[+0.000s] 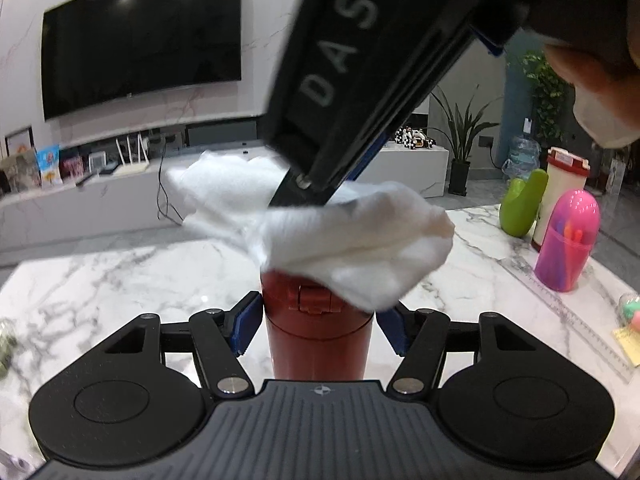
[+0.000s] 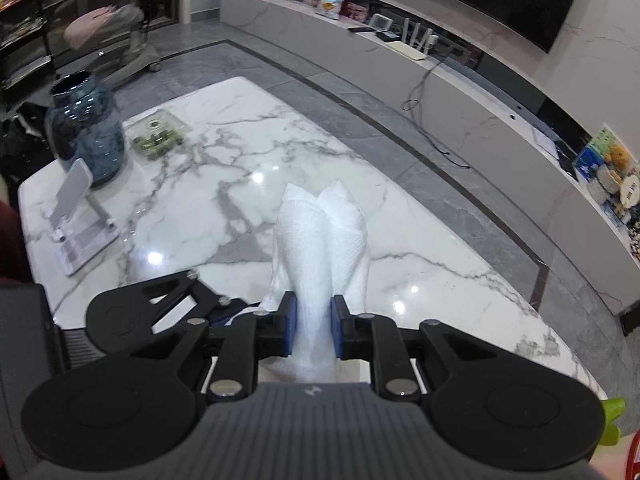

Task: Clean container
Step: 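Rub the white towel across the bottle lid with the right gripper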

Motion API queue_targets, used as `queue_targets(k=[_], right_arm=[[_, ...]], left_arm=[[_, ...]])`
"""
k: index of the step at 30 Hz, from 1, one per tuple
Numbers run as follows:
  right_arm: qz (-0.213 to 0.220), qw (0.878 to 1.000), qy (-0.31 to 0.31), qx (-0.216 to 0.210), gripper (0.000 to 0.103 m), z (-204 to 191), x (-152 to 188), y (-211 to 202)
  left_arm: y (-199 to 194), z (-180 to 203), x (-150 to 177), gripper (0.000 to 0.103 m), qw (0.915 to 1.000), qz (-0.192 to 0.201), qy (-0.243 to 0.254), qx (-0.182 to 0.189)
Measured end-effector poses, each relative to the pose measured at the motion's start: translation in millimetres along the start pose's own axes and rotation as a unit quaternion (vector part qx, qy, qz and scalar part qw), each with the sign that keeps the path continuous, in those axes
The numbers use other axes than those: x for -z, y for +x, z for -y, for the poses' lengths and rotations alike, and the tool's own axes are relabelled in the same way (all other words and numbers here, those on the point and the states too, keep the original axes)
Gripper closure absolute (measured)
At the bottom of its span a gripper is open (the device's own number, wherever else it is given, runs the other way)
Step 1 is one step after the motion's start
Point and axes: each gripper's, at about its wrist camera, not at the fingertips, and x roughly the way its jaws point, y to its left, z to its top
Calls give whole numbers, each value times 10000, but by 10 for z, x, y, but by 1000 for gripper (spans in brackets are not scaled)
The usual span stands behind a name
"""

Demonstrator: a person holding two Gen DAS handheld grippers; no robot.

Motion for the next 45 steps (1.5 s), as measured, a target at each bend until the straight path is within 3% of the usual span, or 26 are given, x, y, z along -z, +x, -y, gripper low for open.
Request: queue_targets(k=[11, 20, 28, 36, 45], right_arm=[[-45, 9999, 140, 16, 83, 55, 176, -120], [27, 9996, -279, -64, 83, -153, 39, -41], [108, 9997, 234, 58, 83, 98, -118, 146], [159, 9960, 874, 68, 83, 375, 77, 95], [292, 9974, 660, -85, 83, 213, 344, -120]], left_arm=[[-15, -36, -38, 44, 10000, -2, 17, 23], [42, -37, -31, 44, 10000, 11, 73, 11], [85, -78, -40, 44, 10000, 12, 77, 25], [35, -65, -24, 44, 10000, 4, -9, 48], [18, -61, -14, 44, 10000, -1, -14, 41]])
